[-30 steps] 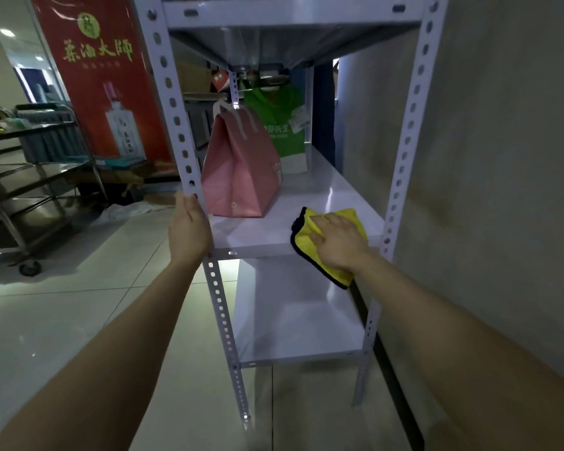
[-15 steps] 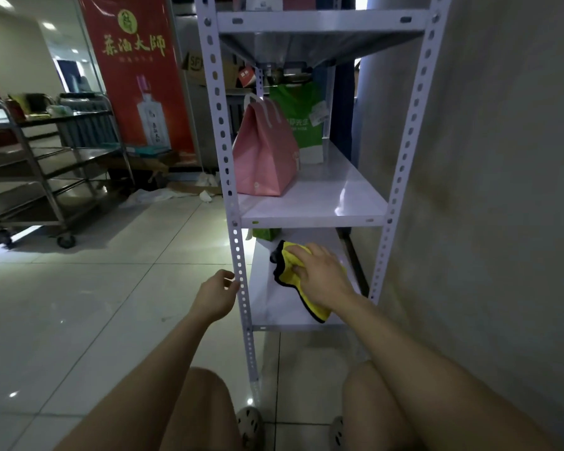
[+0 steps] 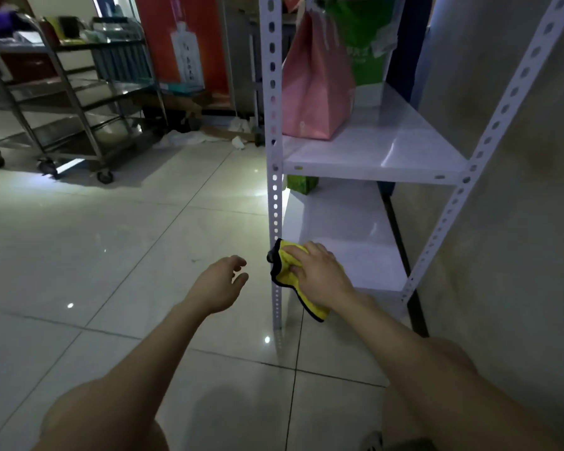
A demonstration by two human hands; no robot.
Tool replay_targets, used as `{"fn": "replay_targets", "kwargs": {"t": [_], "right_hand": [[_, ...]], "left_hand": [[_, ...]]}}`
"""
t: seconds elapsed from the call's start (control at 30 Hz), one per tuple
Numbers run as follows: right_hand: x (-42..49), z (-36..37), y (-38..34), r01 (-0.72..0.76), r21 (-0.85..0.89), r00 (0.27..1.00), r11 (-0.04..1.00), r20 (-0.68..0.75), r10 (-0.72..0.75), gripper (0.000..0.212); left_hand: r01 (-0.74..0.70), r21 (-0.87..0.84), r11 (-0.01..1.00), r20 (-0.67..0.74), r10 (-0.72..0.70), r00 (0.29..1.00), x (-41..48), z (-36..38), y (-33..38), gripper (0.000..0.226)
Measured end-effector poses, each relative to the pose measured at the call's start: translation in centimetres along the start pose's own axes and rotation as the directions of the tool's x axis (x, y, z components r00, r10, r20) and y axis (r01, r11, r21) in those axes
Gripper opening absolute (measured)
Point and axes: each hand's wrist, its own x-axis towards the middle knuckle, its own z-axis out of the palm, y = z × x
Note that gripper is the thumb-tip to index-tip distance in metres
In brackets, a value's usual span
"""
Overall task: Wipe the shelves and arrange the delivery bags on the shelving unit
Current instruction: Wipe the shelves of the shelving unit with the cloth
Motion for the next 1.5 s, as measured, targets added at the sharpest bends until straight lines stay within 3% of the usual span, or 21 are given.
{"fn": "replay_targets", "kwargs": {"t": [0.23,0.37,0.57,0.73,0.93,1.07,1.2,1.3,1.5], "right_hand": [[2.6,6.0,-1.6,0.073,0.053,0.994,0.996,0.082,-0.078,0.044],[2.8,9.9,-2.9,0.094,0.071,0.993,0.993,0.062,-0.098,0.047],[3.3,14.8,-3.0,0.088,0.039,0.994,0.995,0.055,-0.09,0.052],[3.3,17.2,-2.1,0.097,0.101,0.987,0.99,0.119,-0.109,0.053],[2.6,18.0,-2.0,0.052,0.123,0.965,0.991,0.249,-0.082,0.048],[1.7,13.3,-4.1,-0.02,0.147,0.938,0.989,0.345,-0.033,0.046],[2.0,5.5,-7.6,-0.016,0.102,0.92,0.995,0.392,-0.025,0.048],[2.9,-1.1,-10.8,-0.038,0.092,0.913,0.995,0.407,-0.003,0.05],[6.5,-14.6,-17.1,-0.105,0.123,0.916,0.987,0.397,0.048,0.049]], "left_hand": [[0.02,0.137,0.99,0.028,-0.024,0.999,-0.1,0.5,-5.6,0.042],[-0.062,0.289,0.955,0.208,0.0,0.978,1.1,1.3,-6.7,0.052],[-0.06,0.315,0.947,0.173,0.005,0.985,4.1,0.5,-7.6,0.048],[-0.031,0.28,0.959,0.23,-0.036,0.972,5.2,1.8,-9.8,0.047],[0.135,0.152,0.979,0.14,-0.157,0.978,5.2,2.5,-10.9,0.04],[0.308,0.027,0.951,0.153,-0.308,0.939,2.5,2.4,-9.5,0.039],[0.356,0.01,0.935,0.258,-0.346,0.902,-2.0,-1.9,-6.0,0.038],[0.34,0.038,0.94,0.316,-0.333,0.888,-4.0,-8.8,-3.1,0.038],[0.294,0.037,0.955,0.294,-0.292,0.91,-4.8,-25.6,2.0,0.038]]}}
